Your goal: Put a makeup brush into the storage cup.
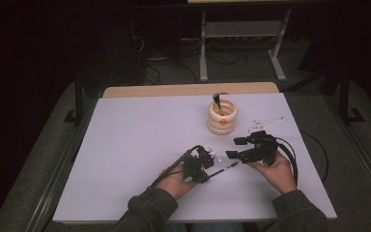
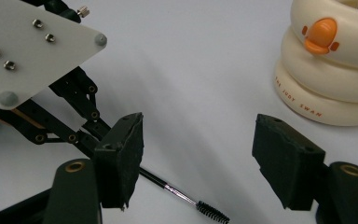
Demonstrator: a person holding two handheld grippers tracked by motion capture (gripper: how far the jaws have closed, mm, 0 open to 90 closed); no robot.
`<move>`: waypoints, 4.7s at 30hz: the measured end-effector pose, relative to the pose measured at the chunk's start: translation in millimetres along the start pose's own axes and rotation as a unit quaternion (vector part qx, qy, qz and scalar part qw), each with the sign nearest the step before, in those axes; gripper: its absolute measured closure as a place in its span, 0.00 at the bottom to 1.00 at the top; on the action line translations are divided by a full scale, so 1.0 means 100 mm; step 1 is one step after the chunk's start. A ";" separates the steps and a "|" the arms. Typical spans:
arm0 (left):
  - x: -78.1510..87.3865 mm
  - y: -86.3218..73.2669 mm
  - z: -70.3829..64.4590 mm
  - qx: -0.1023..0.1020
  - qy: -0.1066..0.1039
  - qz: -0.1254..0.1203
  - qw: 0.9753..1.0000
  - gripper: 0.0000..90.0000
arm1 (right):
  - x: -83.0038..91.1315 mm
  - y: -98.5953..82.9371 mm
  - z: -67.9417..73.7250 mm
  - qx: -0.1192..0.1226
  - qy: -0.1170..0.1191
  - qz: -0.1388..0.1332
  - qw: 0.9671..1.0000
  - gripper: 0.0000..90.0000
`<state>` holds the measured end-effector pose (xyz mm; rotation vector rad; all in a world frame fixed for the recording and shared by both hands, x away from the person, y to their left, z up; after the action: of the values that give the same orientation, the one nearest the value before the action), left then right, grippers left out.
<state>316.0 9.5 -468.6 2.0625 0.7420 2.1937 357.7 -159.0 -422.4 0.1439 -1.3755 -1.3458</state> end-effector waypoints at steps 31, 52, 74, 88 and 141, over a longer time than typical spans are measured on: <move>0.63 -0.40 0.29 0.044 0.015 -0.120 0.992 0.96 | -0.07 0.07 0.30 -0.003 0.039 -0.003 0.999 0.36; 0.96 -0.55 0.28 0.040 0.034 -0.193 0.980 0.95 | -0.39 0.20 0.49 -0.037 0.111 0.002 0.993 0.44; 0.90 -0.55 0.20 0.020 0.036 -0.214 0.976 0.95 | -0.44 0.39 0.62 -0.047 0.173 -0.021 0.984 0.80; 0.85 -0.57 0.20 0.005 0.024 -0.207 0.978 0.88 | -0.45 0.44 0.70 -0.040 0.197 0.000 0.980 0.94; 0.88 -0.95 0.24 0.061 0.041 -0.221 0.972 0.66 | -0.15 0.65 0.59 0.011 0.105 0.048 0.993 0.94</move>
<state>301.5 131.9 -421.0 1.6483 1.2349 2.0268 357.5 -91.1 -365.0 0.2262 -1.2053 -1.2000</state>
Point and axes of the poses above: each handheld gripper's, and its own axes: x roughly backward along the jaws, y roughly out of its top, z roughly to its left, the point moved 5 cm from there along -x, roughly forward along the jaws, and after that the axes turned 8 degrees about -x, right-handed, at the moved point
